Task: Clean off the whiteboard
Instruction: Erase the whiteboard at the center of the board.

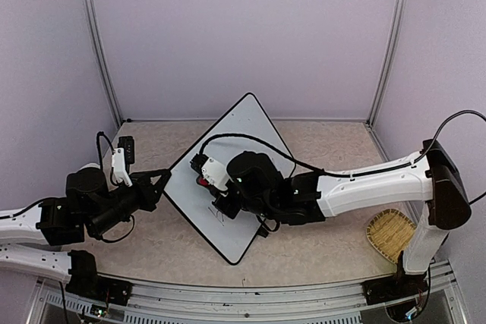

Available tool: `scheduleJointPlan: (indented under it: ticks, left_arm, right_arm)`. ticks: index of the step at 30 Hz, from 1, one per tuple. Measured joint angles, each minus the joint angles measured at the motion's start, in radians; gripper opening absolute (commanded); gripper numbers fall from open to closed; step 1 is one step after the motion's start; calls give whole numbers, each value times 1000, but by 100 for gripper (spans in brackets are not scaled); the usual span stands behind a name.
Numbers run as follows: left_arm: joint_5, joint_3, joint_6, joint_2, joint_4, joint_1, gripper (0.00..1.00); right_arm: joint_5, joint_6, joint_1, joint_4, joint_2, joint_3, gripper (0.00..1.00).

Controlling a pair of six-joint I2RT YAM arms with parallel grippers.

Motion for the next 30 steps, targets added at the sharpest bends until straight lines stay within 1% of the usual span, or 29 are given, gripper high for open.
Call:
scheduleJointPlan:
  ticks: [5, 9, 16, 20, 24, 30]
  left_arm:
    - [5, 0, 8, 0, 11, -8, 0]
    - [16, 0, 16, 2, 20, -10, 0]
    - [23, 0, 22, 5, 21, -10, 0]
    - [27, 0, 22, 5, 26, -11, 0]
    - [27, 0, 21, 4, 26, -13, 0]
    - [21, 0, 16, -10, 18, -19, 0]
  right_arm:
    - [9, 17, 86, -2, 0, -9, 20]
    - [16, 29, 121, -4, 0, -13, 20]
    - [39, 60, 137, -6, 0, -17, 19]
    - [83, 77, 138, -22, 0, -17, 20]
    - [137, 77, 140, -89, 0, 1, 19]
    - [189, 122, 140, -256, 27, 106, 19]
